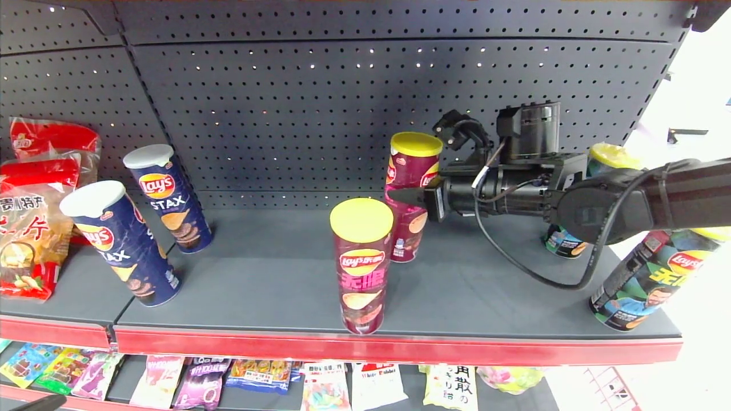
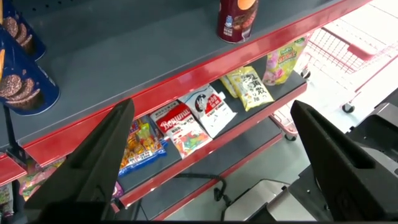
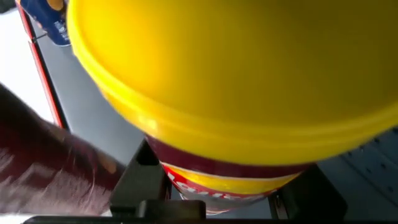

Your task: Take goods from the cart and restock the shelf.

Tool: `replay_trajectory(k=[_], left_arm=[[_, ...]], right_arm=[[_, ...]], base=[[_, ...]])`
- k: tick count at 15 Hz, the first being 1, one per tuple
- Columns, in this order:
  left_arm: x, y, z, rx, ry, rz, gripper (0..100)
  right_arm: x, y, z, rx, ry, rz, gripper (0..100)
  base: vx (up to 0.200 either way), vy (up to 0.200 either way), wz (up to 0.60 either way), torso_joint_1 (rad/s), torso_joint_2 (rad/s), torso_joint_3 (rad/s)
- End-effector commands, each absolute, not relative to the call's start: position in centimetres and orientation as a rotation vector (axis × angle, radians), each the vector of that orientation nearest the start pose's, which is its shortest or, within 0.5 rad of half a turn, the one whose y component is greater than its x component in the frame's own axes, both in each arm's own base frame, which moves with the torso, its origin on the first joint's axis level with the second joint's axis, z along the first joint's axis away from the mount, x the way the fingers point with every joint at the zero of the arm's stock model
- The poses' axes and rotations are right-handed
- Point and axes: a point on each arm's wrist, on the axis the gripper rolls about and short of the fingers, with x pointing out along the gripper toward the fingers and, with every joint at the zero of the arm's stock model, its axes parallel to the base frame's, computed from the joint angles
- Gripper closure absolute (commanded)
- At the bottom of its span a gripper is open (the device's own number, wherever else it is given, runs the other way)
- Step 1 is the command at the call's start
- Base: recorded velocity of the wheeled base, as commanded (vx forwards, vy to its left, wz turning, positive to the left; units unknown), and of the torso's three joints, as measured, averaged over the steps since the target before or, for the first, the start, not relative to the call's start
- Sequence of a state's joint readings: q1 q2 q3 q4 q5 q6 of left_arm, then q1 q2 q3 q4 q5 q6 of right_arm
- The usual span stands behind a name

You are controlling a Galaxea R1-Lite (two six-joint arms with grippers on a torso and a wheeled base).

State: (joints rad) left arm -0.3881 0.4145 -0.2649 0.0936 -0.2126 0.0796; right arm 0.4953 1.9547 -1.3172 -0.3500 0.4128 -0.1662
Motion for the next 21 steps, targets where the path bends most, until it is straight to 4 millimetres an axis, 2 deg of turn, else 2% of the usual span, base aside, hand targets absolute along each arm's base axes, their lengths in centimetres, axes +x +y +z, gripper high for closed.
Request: replay_trajectory(k=[1,9,21], left_arm=[[0.7,-0.8,14.4,0.099,0.230,-0.608,0],[0.7,-0.8,14.0,0.100,0.241,-0.607,0],[0.6,-0.8,14.0,0.100,0.241,-0.608,0]], right_arm=[[35.4,20.5,19.9,-0.166,0.211,0.932,100],[36.1,22.3,18.1,-0.174,0.202,0.939,100],[36.1,23.4,16.9,-0.180,0.218,0.952,100]], base=[[0.000,0.000,0.00,0.000,0.00,0.000],[0.000,0.000,0.00,0.000,0.00,0.000],[0.000,0.000,0.00,0.000,0.00,0.000]])
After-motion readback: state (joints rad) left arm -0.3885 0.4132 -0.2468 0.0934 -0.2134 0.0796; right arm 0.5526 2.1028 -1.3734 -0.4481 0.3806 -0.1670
